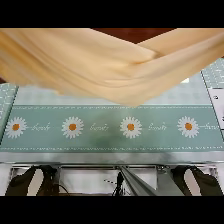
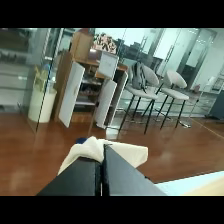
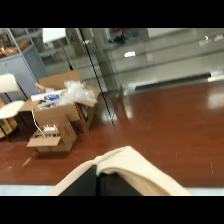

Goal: Fold the shirts.

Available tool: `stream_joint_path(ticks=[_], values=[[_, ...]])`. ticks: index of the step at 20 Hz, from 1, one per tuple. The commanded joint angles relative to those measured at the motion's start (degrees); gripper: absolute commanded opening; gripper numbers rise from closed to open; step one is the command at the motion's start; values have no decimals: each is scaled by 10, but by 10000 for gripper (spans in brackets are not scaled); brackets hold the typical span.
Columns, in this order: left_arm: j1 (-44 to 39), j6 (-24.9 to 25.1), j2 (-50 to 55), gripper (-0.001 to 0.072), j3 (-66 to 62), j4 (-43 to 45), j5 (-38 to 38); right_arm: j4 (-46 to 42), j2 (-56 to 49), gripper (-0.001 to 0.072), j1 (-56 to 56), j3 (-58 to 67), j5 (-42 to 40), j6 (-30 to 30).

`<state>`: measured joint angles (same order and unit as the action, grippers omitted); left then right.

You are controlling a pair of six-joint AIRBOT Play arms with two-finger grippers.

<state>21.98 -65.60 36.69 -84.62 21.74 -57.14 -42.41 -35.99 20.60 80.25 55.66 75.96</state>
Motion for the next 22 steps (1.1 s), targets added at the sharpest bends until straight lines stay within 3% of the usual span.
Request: stream_joint_path(ticks=[1,5,7,9,12,16,22], values=[[11,-12,-22,15,-49,18,-30,-33,6,20,0,81,66,44],[11,-104,-52,14,-54,172,-116,-200,6,20,0,132,279,83],[11,-126,-54,14,-54,293,-186,-270,4,20,0,132,418,83],[11,-155,-52,14,-53,385,-235,-306,2,20,-1,129,503,93],[11,-155,-31,15,-23,415,-248,-268,-7,19,-5,91,506,103],[4,-129,46,16,62,316,-240,-229,-68,19,-5,-26,484,92],[-106,-64,261,17,113,277,-114,-213,-237,20,-85,-119,238,70]])
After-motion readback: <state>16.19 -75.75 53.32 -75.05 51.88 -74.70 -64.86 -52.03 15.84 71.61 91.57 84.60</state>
